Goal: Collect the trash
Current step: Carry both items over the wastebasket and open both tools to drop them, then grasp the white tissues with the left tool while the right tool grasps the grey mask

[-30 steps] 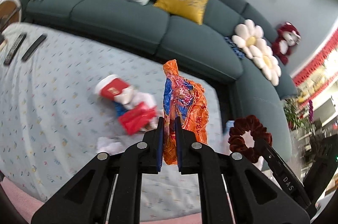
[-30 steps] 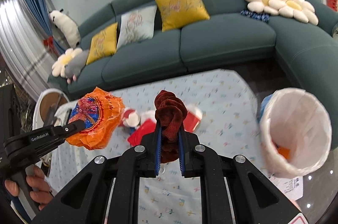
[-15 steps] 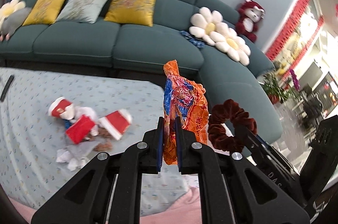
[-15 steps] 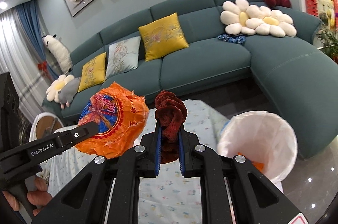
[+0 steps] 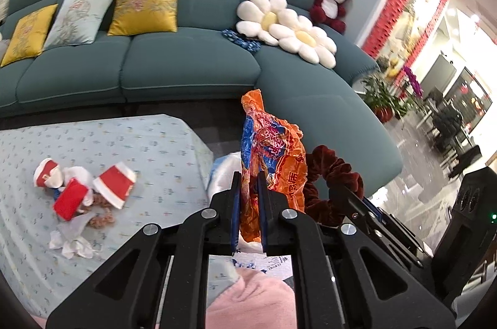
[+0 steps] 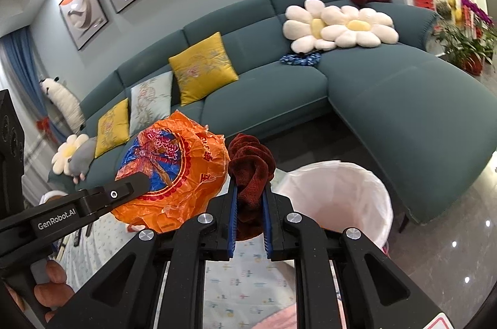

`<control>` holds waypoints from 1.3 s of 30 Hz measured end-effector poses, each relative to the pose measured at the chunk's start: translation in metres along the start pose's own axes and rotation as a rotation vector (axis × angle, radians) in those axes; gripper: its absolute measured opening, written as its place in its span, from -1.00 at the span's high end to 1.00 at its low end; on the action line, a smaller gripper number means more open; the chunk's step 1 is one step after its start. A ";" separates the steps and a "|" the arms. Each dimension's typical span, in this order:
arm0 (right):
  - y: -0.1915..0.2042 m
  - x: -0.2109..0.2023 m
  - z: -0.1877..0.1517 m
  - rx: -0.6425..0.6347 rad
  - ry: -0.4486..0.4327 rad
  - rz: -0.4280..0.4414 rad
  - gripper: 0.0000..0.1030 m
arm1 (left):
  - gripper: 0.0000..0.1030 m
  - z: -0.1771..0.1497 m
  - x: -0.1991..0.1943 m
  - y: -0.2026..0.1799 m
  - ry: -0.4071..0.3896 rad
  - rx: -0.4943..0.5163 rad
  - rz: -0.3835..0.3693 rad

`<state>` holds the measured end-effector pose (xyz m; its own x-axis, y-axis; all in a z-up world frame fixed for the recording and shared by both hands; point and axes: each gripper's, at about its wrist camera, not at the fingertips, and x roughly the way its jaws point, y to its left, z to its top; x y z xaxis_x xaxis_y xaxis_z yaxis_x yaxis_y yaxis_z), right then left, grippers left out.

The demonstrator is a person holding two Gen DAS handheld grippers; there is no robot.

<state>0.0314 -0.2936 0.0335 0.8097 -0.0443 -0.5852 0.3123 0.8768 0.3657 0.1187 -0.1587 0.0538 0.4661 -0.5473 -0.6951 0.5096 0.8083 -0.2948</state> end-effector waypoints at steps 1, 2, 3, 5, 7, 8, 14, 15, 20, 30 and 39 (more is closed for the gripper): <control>-0.005 0.000 0.000 0.006 0.001 -0.005 0.75 | 0.82 0.000 0.003 -0.005 0.005 0.007 -0.003; -0.012 0.001 -0.001 0.014 0.002 -0.012 0.75 | 0.81 -0.001 0.007 -0.009 0.009 0.013 -0.007; -0.016 0.002 -0.001 0.020 0.004 -0.016 0.75 | 0.81 -0.001 0.011 -0.013 0.015 0.020 -0.011; -0.026 0.004 -0.001 0.034 0.008 -0.027 0.75 | 0.81 -0.002 0.019 -0.021 0.028 0.033 -0.018; -0.037 0.006 -0.002 0.048 0.013 -0.037 0.75 | 0.81 -0.004 0.027 -0.029 0.041 0.048 -0.027; -0.041 0.008 -0.003 0.054 0.016 -0.042 0.75 | 0.81 -0.004 0.031 -0.033 0.047 0.055 -0.032; -0.063 0.019 -0.004 0.081 0.034 -0.060 0.75 | 0.81 -0.005 0.051 -0.045 0.075 0.069 -0.047; -0.066 0.020 -0.004 0.084 0.035 -0.060 0.75 | 0.81 -0.005 0.054 -0.047 0.078 0.071 -0.047; -0.073 0.026 -0.005 0.095 0.041 -0.069 0.75 | 0.81 -0.006 0.066 -0.052 0.096 0.077 -0.046; -0.083 0.046 -0.010 0.114 0.075 -0.089 0.62 | 0.58 -0.002 0.088 -0.044 0.119 0.026 -0.021; -0.075 0.053 -0.011 0.090 0.089 -0.104 0.38 | 0.04 -0.004 0.086 -0.020 0.103 -0.017 0.040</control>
<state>0.0451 -0.3563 -0.0330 0.7244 -0.0865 -0.6839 0.4390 0.8229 0.3608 0.1456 -0.2210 -0.0027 0.4084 -0.4905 -0.7698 0.4794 0.8329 -0.2764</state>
